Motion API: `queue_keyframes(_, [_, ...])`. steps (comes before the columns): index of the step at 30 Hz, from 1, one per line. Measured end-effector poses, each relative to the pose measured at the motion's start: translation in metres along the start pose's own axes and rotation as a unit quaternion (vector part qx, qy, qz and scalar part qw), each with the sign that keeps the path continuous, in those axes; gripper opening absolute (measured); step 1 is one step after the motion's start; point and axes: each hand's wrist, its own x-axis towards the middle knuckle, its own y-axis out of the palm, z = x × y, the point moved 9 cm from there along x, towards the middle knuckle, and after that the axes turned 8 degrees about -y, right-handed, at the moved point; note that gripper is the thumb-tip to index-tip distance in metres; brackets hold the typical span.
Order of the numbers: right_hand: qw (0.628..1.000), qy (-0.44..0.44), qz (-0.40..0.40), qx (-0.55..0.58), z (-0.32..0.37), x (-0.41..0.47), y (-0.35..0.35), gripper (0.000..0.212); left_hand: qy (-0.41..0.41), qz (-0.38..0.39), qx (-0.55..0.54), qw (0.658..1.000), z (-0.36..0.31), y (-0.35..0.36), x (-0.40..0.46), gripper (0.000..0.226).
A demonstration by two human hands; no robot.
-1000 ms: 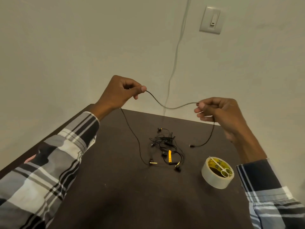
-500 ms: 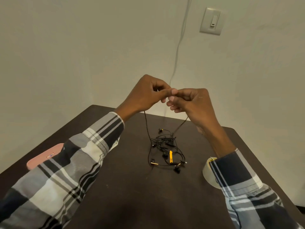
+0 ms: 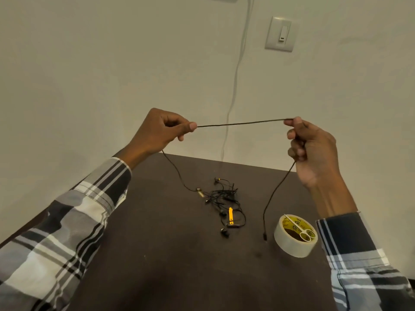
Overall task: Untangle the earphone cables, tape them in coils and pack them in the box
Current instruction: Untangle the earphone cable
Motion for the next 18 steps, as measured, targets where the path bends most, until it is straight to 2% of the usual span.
queue_keyframes(4, [0.986,0.041,0.063,-0.150,-0.006,-0.006,0.001,0.013,0.011,-0.015,0.000,1.000,-0.002,-0.003,0.002,0.026])
queue_keyframes(7, [0.965,0.010,0.097,-0.242,-0.002,-0.007,0.010,0.014,0.033,0.001,0.008,0.999,-0.016,0.005,0.002,0.027])
queue_keyframes(14, [0.955,-0.067,0.209,-0.200,0.006,-0.027,0.089,0.022,0.077,0.053,0.034,0.995,-0.047,0.041,0.004,0.024])
queue_keyframes(18, [0.961,-0.104,0.191,-0.167,0.009,-0.029,0.107,0.008,0.090,0.067,0.016,0.994,-0.054,0.050,0.001,0.024])
